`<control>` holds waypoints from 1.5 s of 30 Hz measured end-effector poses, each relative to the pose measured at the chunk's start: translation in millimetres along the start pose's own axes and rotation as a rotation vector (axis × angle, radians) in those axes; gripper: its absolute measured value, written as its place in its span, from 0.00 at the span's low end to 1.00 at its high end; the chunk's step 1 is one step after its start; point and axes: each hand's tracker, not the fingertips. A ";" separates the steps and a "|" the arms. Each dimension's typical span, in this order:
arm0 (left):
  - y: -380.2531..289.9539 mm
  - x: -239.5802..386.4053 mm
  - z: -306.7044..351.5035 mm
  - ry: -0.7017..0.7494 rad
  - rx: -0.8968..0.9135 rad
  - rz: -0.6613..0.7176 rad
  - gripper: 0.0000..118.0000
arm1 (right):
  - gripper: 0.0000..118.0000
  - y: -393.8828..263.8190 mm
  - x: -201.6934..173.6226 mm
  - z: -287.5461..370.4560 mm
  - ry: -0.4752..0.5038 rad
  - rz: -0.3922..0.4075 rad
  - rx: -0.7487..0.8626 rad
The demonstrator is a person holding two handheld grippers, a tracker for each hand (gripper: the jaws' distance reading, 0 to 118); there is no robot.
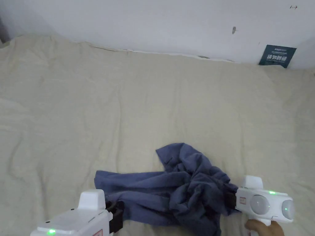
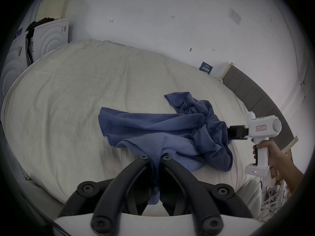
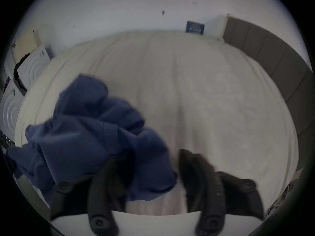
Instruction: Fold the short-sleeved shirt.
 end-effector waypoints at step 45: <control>477.7 -28.9 -16.8 0.229 0.563 0.032 0.07 | 0.10 301.1 42.6 274.4 -0.093 -0.052 0.983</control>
